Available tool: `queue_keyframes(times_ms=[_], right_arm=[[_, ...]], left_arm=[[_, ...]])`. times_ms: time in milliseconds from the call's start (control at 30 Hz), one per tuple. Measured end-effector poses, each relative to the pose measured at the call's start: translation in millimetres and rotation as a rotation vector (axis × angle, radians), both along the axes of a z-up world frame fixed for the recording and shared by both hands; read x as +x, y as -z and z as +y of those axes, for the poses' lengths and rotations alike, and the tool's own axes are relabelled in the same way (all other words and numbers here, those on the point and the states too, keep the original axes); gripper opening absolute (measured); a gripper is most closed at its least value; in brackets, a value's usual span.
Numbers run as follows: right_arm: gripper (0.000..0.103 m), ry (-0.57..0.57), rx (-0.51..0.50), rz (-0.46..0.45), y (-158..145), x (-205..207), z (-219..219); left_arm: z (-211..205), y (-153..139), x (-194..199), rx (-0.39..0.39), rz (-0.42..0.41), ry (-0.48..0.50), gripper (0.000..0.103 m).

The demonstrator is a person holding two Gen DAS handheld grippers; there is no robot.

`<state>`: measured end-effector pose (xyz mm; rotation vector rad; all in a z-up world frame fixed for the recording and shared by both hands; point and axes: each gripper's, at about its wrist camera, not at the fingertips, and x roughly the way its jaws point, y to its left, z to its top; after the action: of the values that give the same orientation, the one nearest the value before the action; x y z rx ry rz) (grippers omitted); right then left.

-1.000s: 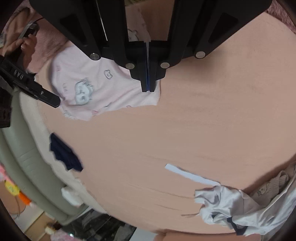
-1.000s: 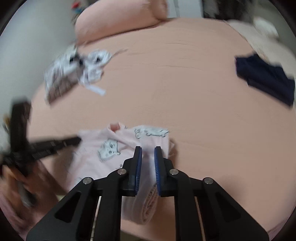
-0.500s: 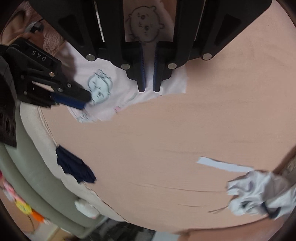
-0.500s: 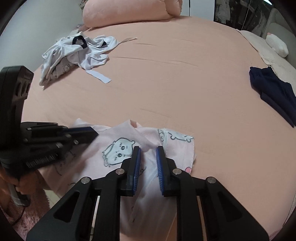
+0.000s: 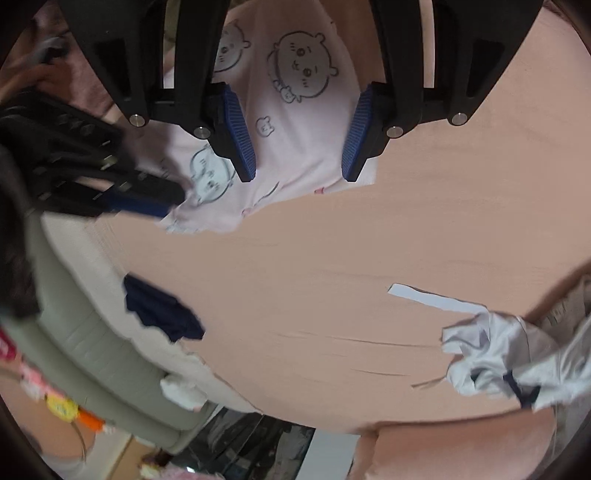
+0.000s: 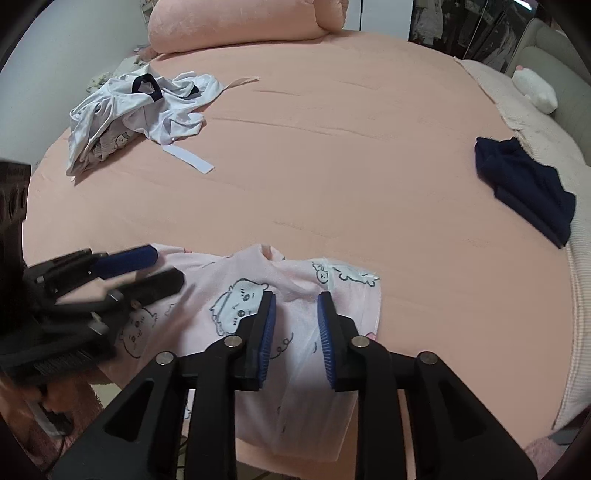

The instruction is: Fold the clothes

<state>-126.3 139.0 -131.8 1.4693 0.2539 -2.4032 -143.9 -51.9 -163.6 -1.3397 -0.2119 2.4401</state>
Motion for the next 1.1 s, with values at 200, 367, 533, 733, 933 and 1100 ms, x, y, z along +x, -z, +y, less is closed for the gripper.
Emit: queue_keyframes(times_ms=[200, 367, 533, 733, 933, 1100], right_arm=[[0.025, 0.008, 0.043, -0.003, 5, 3, -3], [0.025, -0.022, 0.116, 0.047, 19, 8, -4], [0.024, 0.02, 0.042, 0.104, -1, 13, 19], [0.028, 0.047, -0.127, 0.068, -26, 41, 49], [0.029, 0.055, -0.105, 0.032, -2, 58, 49], [0.032, 0.021, -0.047, 0.049, 2, 64, 41]], left_arm=[[-4, 6, 1, -0.046, -0.022, 0.003, 0.049], [-6, 14, 0, -0.21, -0.013, -0.028, 0.046], [-47, 4, 12, -0.006, -0.079, -0.12, 0.049], [-55, 0, 65, 0.079, -0.169, -0.145, 0.048], [-34, 15, 82, 0.068, -0.202, -0.095, 0.042], [-15, 19, 86, -0.022, -0.183, -0.067, 0.016]])
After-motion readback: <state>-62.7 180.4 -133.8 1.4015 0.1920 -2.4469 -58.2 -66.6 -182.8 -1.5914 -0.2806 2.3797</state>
